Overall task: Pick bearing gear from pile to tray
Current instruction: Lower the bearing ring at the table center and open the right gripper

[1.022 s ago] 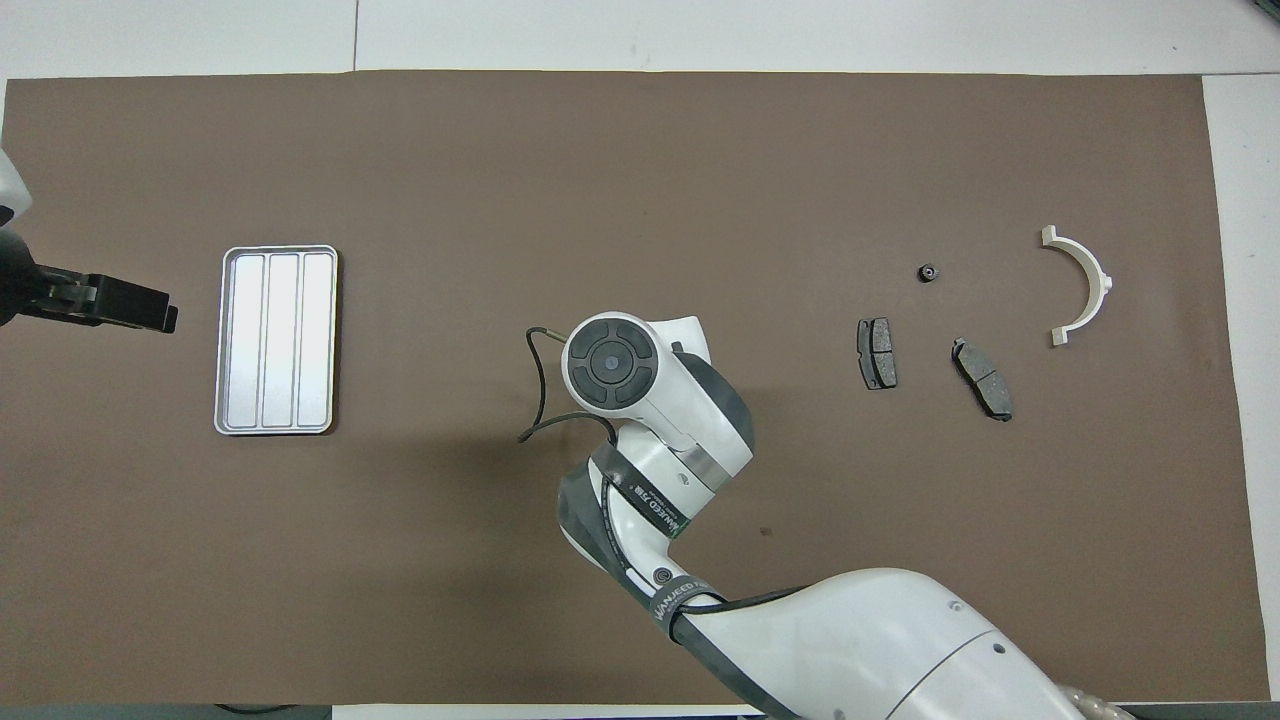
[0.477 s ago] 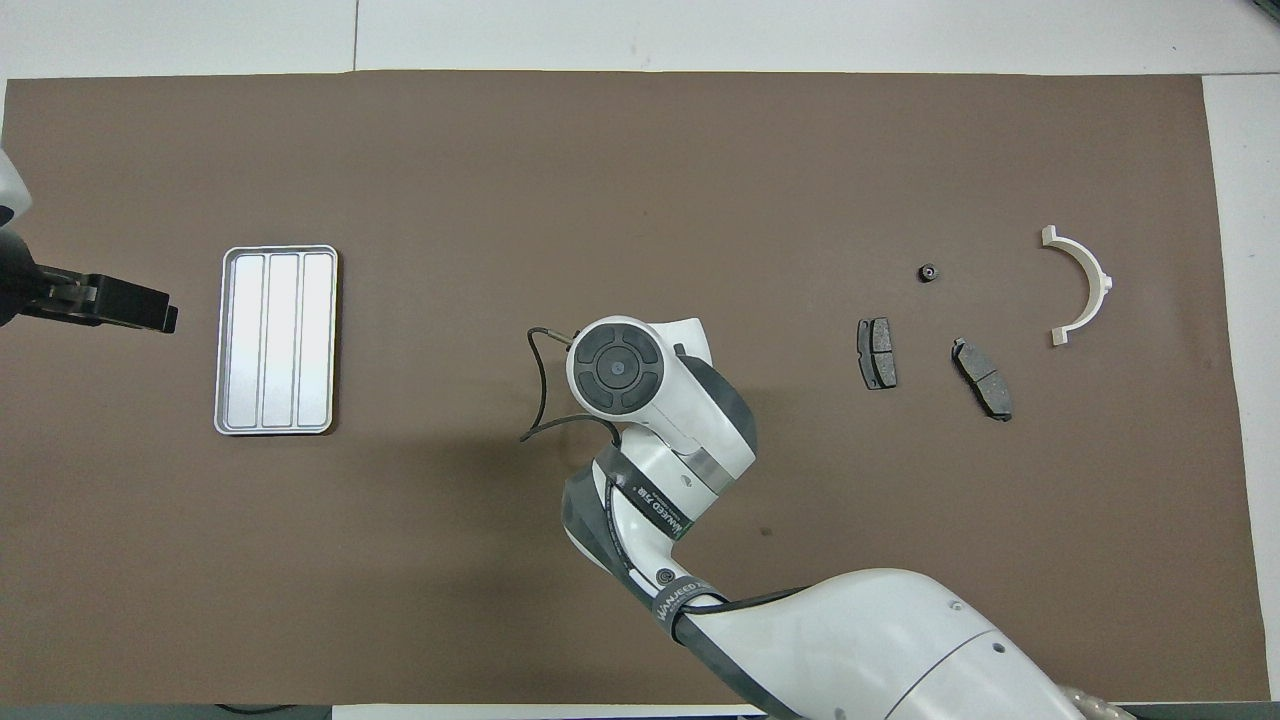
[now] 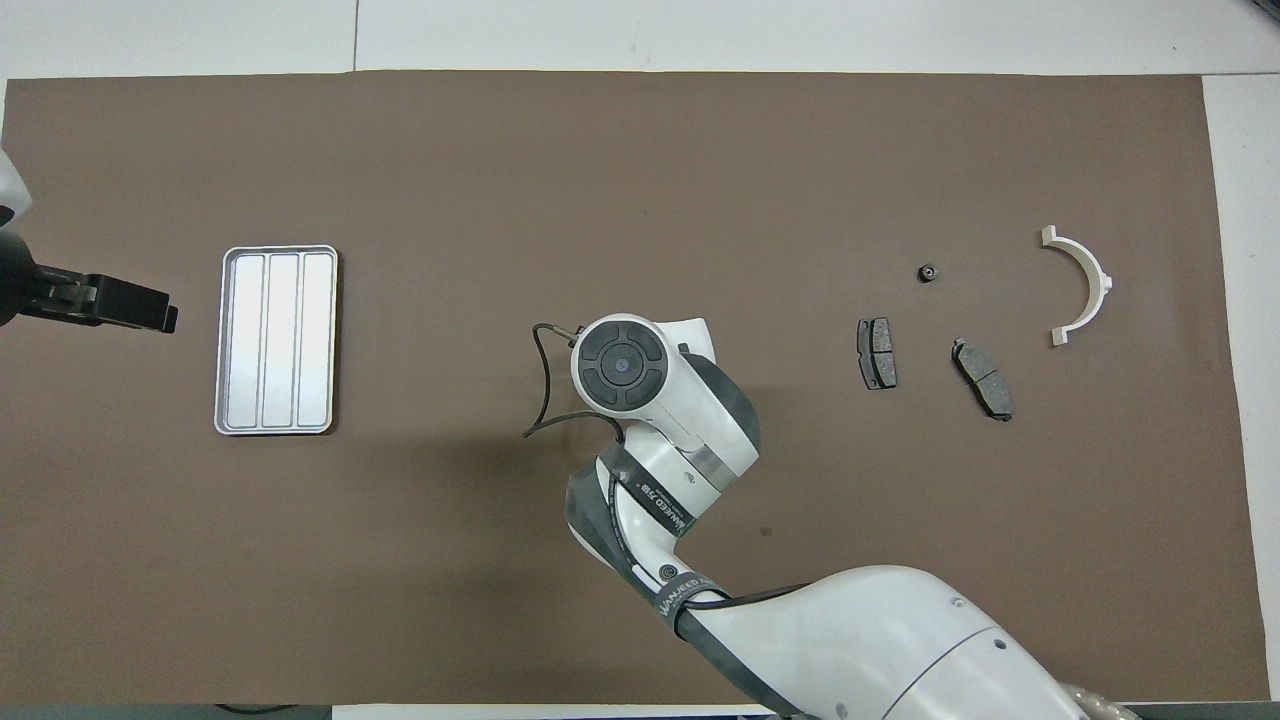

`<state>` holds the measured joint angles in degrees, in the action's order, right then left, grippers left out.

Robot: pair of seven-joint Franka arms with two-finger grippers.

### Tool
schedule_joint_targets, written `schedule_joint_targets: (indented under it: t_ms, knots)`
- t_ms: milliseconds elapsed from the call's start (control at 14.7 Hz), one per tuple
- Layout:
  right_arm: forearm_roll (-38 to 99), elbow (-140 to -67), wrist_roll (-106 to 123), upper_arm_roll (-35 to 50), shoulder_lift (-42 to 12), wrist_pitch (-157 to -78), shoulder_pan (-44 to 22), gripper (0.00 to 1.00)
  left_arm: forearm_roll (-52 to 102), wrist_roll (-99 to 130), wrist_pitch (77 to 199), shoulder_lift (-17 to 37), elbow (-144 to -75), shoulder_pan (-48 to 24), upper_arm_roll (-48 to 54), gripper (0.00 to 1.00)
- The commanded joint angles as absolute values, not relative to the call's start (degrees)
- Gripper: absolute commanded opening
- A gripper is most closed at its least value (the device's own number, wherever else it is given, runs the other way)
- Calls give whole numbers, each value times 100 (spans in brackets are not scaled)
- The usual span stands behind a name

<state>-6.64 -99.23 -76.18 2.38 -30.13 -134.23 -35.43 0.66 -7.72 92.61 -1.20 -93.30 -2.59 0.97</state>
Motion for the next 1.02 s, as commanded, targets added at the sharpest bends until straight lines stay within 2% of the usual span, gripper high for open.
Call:
schedule_joint_targets:
  t_ms: [0, 409, 954]
  knots:
    - [-826, -9714, -7831, 281, -3015, -13194, -3463, 100, -35, -826, 9378, -281, -9519, -272, 88, 100]
    - [-844, -9001, -7709, 246, -2936, -12332, -3244, 100, -26, -817, 9369, -290, -9527, -273, 88, 100]
    - [-826, -8930, -4979, 246, -2277, -11805, -2426, 100, -26, 103, 9369, -334, -9536, -246, 97, 100]
